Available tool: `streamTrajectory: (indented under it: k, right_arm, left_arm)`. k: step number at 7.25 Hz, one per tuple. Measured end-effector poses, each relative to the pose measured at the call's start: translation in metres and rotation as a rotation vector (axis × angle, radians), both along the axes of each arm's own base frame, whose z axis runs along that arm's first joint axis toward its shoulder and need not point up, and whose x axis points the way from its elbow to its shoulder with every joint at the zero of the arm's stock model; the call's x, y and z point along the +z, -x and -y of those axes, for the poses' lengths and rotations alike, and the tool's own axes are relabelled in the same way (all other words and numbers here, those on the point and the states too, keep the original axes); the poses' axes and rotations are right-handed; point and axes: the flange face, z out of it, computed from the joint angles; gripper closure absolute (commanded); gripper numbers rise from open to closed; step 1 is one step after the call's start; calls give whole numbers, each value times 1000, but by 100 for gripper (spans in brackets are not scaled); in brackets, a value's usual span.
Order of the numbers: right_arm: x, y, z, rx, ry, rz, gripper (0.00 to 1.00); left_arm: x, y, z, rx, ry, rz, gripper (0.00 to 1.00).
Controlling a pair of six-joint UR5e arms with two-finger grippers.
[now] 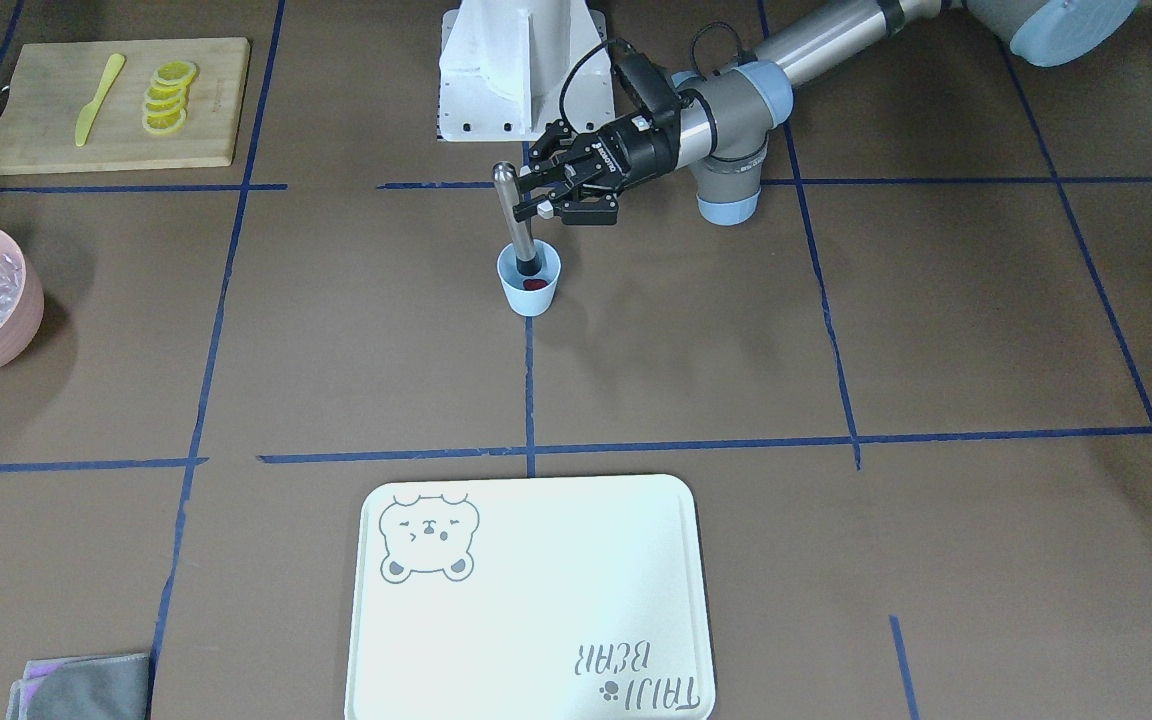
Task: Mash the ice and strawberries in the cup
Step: 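Lower the rod into the cup with the left gripper to mash, then lift the rod out of the cup and carry it back with the left gripper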
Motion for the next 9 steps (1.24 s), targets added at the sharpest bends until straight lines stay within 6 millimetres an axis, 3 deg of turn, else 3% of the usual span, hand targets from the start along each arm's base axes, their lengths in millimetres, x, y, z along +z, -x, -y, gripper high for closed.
streamTrajectory:
  k: [3,5,7,9]
  right_arm:
    - [-2,0,0,1,-3,0,0]
    - [-3,0,0,1,-5,1,0]
    - [-5,0,0,1,-8,2,0]
    - [-5,0,1,1,-9,1,0]
  left_arm:
    - [-39,43,38,-29,69,18,100]
    - [-77,53,49,-48,173,211,100]
    - [-95,58,59,-77,285,447,100]
    - [-105,78,71,-115,397,669,100]
